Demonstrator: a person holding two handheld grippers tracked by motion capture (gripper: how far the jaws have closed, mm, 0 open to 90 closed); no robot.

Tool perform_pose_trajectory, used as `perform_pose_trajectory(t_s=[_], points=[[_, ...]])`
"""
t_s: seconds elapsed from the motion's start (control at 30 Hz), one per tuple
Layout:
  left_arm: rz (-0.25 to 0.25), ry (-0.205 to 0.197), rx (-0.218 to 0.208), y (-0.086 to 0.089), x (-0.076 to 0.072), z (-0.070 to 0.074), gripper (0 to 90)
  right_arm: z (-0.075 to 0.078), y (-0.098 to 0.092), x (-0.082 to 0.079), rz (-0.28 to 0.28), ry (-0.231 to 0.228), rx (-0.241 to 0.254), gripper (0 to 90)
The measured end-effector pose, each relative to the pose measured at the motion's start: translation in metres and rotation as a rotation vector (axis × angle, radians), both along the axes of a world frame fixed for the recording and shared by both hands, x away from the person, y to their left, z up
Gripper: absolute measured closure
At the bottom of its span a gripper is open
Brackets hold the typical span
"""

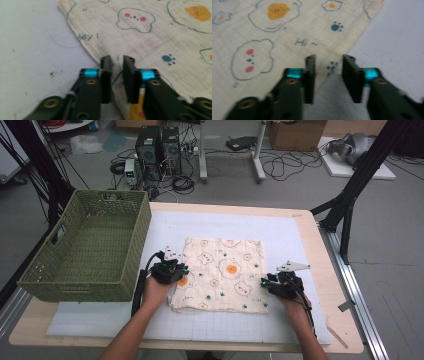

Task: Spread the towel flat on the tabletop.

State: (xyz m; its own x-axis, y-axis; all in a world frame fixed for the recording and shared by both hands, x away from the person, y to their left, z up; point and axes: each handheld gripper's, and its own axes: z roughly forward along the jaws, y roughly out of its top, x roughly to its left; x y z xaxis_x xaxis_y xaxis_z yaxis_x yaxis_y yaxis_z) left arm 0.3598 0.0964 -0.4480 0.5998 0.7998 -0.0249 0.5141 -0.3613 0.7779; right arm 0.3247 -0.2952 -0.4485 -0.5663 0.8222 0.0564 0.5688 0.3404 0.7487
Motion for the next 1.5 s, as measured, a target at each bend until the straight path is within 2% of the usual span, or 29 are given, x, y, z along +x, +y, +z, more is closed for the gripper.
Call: perform_pose_trajectory(t_s=[0.03,0.1,0.13,0.2,0.27,0.33,0.37,0.43,0.47,0.53,0.67,0.73,0.87,1.0,1.13,1.2,1.27,1.33,1.4,1.5], points=[[0.013,-0.008,0.007,-0.001,0.0,0.0,86.4,0.0,0.002,0.0,0.022,0.001,-0.002,85.6],[0.07,-0.025,0.003,-0.001,0.003,-0.001,86.7,0.002,0.008,0.001,0.039,-0.01,-0.053,87.9],[0.097,-0.024,-0.015,-0.001,0.005,-0.002,86.7,0.003,0.009,0.001,0.023,-0.025,-0.085,88.1],[0.136,-0.015,-0.045,0.001,0.008,-0.003,86.6,0.002,0.008,0.003,-0.031,-0.056,-0.113,88.2],[0.142,-0.017,-0.047,0.001,0.008,-0.003,82.9,0.001,0.006,0.005,-0.073,-0.073,-0.115,87.8],[0.133,0.0,-0.064,0.005,0.006,0.0,67.2,0.001,0.007,0.005,-0.084,-0.073,-0.108,83.6],[0.123,0.009,-0.089,0.007,0.004,0.001,61.6,0.001,0.006,0.004,-0.084,-0.074,-0.106,78.5],[0.094,0.001,-0.085,0.011,-0.001,0.007,55.3,0.002,0.002,0.002,-0.085,-0.081,-0.074,72.8],[0.075,-0.016,-0.094,0.012,-0.005,0.01,55.0,0.003,0.0,0.0,-0.082,-0.08,-0.061,72.1],[0.044,-0.048,-0.108,0.014,-0.015,0.014,55.5,0.005,-0.002,-0.003,-0.076,-0.085,-0.046,69.1],[-0.016,-0.04,-0.108,0.016,-0.03,0.012,57.1,0.01,-0.002,-0.014,-0.051,-0.091,-0.027,65.3],[-0.017,-0.037,-0.12,0.018,-0.039,0.008,57.6,0.013,-0.003,-0.022,-0.038,-0.103,-0.022,64.5],[-0.024,0.002,-0.126,0.025,-0.053,-0.001,58.1,0.013,-0.005,-0.044,-0.013,-0.099,-0.022,64.5],[-0.04,0.005,-0.123,0.029,-0.067,-0.002,58.5,0.012,-0.003,-0.062,0.022,-0.088,-0.027,65.1],[-0.076,0.011,-0.076,0.026,-0.076,-0.003,64.3,0.008,0.001,-0.071,0.052,-0.058,-0.043,67.8],[-0.106,-0.012,-0.036,0.023,-0.081,-0.003,76.3,0.004,0.003,-0.071,0.066,-0.031,-0.048,72.7],[-0.114,-0.021,-0.021,0.022,-0.085,-0.003,86.5,0.001,0.004,-0.072,0.086,-0.019,-0.047,80.4],[-0.112,-0.016,-0.018,0.024,-0.088,-0.002,87.7,0.002,0.005,-0.072,0.106,-0.012,-0.049,86.6],[-0.11,-0.011,-0.02,0.027,-0.093,-0.002,88.0,0.003,0.006,-0.074,0.12,-0.009,-0.064,87.5],[-0.109,0.0,-0.028,0.033,-0.098,-0.001,88.1,0.005,0.004,-0.078,0.136,0.012,-0.053,87.7]])
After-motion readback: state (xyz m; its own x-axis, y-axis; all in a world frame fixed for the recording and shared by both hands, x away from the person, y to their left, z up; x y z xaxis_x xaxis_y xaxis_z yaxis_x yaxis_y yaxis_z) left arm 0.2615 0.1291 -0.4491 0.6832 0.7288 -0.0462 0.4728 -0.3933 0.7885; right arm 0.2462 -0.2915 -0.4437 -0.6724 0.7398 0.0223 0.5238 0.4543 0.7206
